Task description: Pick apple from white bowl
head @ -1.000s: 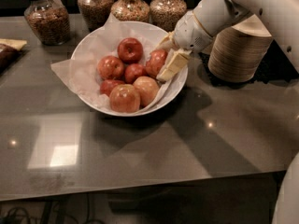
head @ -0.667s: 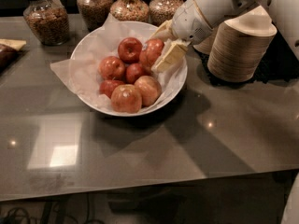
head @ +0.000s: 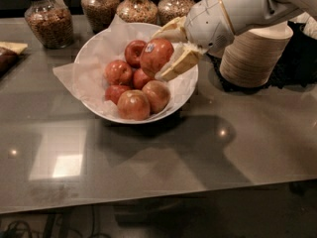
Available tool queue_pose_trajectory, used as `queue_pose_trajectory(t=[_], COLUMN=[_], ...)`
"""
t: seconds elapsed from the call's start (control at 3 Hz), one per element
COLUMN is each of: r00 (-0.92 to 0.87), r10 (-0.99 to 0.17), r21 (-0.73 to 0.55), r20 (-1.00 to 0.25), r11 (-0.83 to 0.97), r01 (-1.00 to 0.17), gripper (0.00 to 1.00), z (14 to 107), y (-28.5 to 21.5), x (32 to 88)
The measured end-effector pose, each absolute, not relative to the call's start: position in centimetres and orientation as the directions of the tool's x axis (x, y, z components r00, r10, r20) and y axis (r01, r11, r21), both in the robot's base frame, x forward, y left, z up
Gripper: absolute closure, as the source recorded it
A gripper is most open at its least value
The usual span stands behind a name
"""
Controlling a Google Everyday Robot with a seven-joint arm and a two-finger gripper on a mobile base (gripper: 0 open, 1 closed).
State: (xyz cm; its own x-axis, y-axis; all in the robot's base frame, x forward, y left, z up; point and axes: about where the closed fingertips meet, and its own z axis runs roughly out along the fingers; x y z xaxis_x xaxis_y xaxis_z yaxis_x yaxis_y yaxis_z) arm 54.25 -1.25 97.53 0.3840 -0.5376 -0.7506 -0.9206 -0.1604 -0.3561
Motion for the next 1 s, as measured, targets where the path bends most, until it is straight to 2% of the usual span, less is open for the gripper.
queue_pose_trajectory(t=[0.67, 1.0], r00=[0.378, 0.378], r10=[-0.516, -0.516], r21=[-0.371, -0.371], r20=[-0.768, -0.768], r11=[-0.121, -0.121], r01=[-0.921, -0.921], gripper=[1.00, 1.00], z=[95.5, 95.5], y=[-2.8, -2.8], x=[44.8, 44.8])
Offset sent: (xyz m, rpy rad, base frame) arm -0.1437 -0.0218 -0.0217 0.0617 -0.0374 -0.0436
